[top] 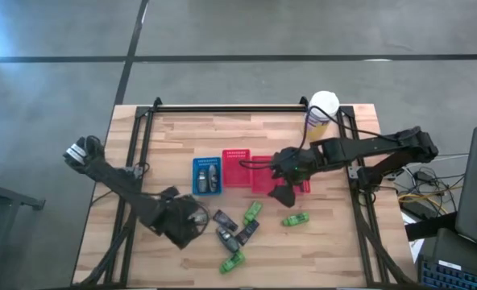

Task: Pick & Place Travel size toiletries
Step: Put the gray deodorant into the blue bin

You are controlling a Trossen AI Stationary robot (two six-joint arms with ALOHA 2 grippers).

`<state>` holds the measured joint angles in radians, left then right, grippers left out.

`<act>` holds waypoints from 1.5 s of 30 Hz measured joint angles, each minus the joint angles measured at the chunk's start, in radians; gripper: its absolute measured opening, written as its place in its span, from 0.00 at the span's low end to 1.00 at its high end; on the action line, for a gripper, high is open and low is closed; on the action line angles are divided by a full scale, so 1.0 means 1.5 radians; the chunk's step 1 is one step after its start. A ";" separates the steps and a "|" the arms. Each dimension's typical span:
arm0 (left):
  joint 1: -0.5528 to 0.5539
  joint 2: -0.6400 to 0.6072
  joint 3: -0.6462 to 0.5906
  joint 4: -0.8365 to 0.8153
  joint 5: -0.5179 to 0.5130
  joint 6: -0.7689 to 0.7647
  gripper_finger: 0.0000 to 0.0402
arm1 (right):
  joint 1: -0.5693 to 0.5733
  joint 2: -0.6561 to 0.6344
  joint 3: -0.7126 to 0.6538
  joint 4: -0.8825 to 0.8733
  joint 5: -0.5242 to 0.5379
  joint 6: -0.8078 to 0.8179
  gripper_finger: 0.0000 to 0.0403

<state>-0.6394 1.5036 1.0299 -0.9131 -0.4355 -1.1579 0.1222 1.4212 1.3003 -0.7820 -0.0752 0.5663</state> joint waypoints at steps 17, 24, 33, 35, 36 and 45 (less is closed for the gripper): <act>0.017 0.022 -0.104 0.158 0.174 0.178 0.72 | 0.008 0.004 -0.006 0.014 0.015 -0.015 0.86; 0.054 0.036 -0.153 0.220 0.202 0.198 0.72 | 0.007 0.004 -0.007 0.014 0.018 -0.015 0.81; 0.059 0.027 -0.147 0.237 0.173 0.186 0.52 | 0.007 0.004 -0.009 0.009 0.018 -0.013 0.78; 0.059 0.009 -0.135 0.237 0.165 0.159 0.52 | 0.007 0.004 -0.010 0.006 0.018 -0.013 0.79; 0.059 -0.001 -0.129 0.232 0.157 0.141 0.52 | 0.007 0.004 -0.010 0.004 0.018 -0.013 0.79; 0.067 -0.147 -0.110 0.215 -0.109 -0.267 0.52 | 0.007 0.004 -0.010 0.000 0.051 -0.002 0.84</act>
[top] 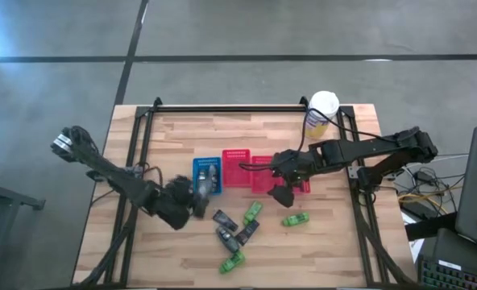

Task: Pick & Place Travel size toiletries
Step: Put the gray deodorant into the blue bin

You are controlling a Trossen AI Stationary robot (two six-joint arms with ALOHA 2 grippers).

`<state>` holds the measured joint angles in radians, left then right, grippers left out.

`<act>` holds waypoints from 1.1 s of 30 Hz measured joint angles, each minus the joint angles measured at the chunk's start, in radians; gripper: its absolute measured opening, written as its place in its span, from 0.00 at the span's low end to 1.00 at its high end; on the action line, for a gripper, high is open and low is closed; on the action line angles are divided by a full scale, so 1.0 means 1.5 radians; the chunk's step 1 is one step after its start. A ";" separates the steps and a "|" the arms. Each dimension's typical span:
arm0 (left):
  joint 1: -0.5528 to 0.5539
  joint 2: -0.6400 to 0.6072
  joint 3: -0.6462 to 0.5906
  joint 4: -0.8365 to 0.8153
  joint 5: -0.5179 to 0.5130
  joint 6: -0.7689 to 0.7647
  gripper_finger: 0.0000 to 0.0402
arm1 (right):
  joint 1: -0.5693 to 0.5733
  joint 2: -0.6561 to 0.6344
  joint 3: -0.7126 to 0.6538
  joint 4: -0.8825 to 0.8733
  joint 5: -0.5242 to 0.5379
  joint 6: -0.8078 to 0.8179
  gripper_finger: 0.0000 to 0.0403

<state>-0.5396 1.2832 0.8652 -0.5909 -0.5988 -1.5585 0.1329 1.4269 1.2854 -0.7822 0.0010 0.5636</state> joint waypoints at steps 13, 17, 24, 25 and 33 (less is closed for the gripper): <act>0.204 0.045 -0.031 0.040 0.042 -0.041 0.63 | 0.010 0.000 0.000 0.001 0.003 0.005 0.86; 0.223 0.061 -0.035 0.039 0.103 -0.011 0.78 | 0.032 0.000 -0.006 0.000 0.000 0.006 0.84; 0.195 0.033 -0.003 0.045 0.114 0.170 0.83 | 0.082 0.002 -0.036 0.008 -0.016 -0.007 0.84; 0.180 0.024 0.006 0.055 0.115 0.251 0.83 | 0.089 0.007 -0.041 0.018 -0.027 -0.002 0.84; -0.010 0.020 0.034 0.176 0.235 0.807 0.82 | 0.127 0.113 -0.047 0.168 -0.058 0.120 0.88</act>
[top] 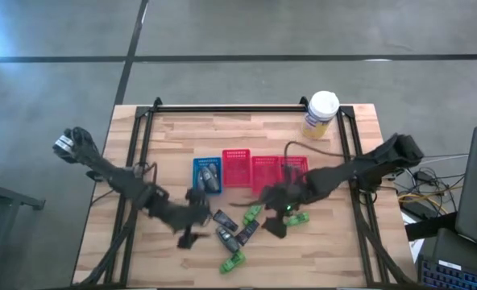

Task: Pick & Place Travel size toiletries
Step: Put the gray deodorant into the blue bin

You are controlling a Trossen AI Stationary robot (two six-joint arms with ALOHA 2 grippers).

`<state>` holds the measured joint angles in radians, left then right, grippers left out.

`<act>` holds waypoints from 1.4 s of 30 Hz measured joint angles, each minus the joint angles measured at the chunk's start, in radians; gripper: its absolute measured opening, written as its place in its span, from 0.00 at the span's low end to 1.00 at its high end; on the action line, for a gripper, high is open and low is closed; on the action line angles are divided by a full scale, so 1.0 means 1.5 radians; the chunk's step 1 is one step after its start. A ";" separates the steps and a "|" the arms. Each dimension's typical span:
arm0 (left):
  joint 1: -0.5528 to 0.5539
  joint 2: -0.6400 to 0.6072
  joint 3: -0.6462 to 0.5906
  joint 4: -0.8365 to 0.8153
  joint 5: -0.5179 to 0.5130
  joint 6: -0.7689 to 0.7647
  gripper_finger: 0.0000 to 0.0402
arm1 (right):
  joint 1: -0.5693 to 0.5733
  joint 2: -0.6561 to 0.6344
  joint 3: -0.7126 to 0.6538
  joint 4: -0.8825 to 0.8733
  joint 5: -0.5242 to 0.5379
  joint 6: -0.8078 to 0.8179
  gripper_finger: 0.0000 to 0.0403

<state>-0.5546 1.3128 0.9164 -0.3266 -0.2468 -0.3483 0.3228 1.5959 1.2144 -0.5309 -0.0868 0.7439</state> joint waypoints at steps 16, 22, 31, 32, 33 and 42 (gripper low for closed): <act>-0.201 0.016 -0.001 -0.167 -0.087 -0.200 0.82 | 0.098 0.306 0.235 0.017 0.200 0.181 0.84; -0.238 0.016 -0.002 -0.169 -0.112 -0.218 0.82 | 0.101 0.399 0.332 -0.002 0.215 0.191 0.87; -0.241 0.015 -0.003 -0.210 -0.123 -0.230 0.82 | 0.105 0.507 0.459 -0.081 0.250 0.219 0.85; -0.241 0.015 -0.003 -0.213 -0.125 -0.228 0.82 | 0.105 0.516 0.469 -0.079 0.239 0.215 0.84; -0.241 0.015 -0.004 -0.215 -0.126 -0.228 0.82 | 0.105 0.526 0.477 -0.082 0.232 0.213 0.84; -0.241 0.015 -0.004 -0.214 -0.134 -0.228 0.82 | 0.097 0.562 0.498 -0.093 0.193 0.203 0.74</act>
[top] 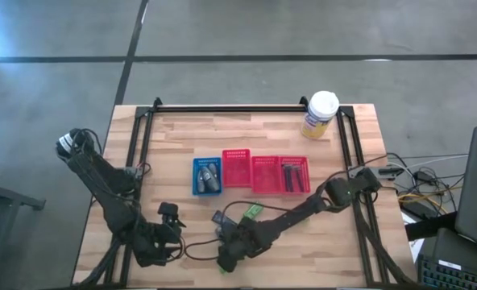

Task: Pick & Place Travel size toiletries
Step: Put the gray deodorant into the blue bin

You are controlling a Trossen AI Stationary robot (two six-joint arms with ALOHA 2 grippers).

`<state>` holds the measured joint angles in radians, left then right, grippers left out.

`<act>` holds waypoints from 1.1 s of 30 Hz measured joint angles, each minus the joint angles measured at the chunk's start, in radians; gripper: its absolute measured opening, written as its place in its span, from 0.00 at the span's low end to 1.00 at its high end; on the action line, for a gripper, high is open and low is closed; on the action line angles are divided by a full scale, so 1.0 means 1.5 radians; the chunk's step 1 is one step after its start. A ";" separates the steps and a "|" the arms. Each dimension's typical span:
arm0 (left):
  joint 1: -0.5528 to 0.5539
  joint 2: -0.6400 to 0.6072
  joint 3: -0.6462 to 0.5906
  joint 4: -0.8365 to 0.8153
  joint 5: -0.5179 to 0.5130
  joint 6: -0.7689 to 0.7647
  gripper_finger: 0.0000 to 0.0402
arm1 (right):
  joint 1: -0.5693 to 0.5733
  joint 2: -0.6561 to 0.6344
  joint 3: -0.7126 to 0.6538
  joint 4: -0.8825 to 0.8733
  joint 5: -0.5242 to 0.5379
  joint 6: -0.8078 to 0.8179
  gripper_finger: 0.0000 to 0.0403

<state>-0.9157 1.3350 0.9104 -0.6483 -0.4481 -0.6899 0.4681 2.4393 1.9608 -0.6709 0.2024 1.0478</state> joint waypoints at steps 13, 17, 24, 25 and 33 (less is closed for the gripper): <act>-0.011 0.000 0.007 0.001 -0.017 -0.017 0.82 | -0.011 -0.028 -0.008 -0.030 -0.009 -0.113 0.48; -0.041 -0.001 0.019 0.002 -0.050 -0.004 0.82 | -0.012 -0.073 -0.011 -0.043 -0.012 -0.167 0.48; -0.110 0.009 0.031 0.013 -0.314 0.275 0.82 | -0.064 -0.201 -0.039 -0.004 -0.224 -0.278 0.48; -0.111 0.009 0.031 0.015 -0.365 0.311 0.82 | -0.077 -0.214 -0.045 0.003 -0.264 -0.279 0.48; -0.042 0.007 0.031 0.088 -0.476 0.511 0.82 | -0.139 -0.246 -0.046 0.050 -0.383 -0.284 0.48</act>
<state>-0.9781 1.3452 0.9569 -0.5164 -1.1618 0.0774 0.2592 2.0709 1.8915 -0.5958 -0.3721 0.6211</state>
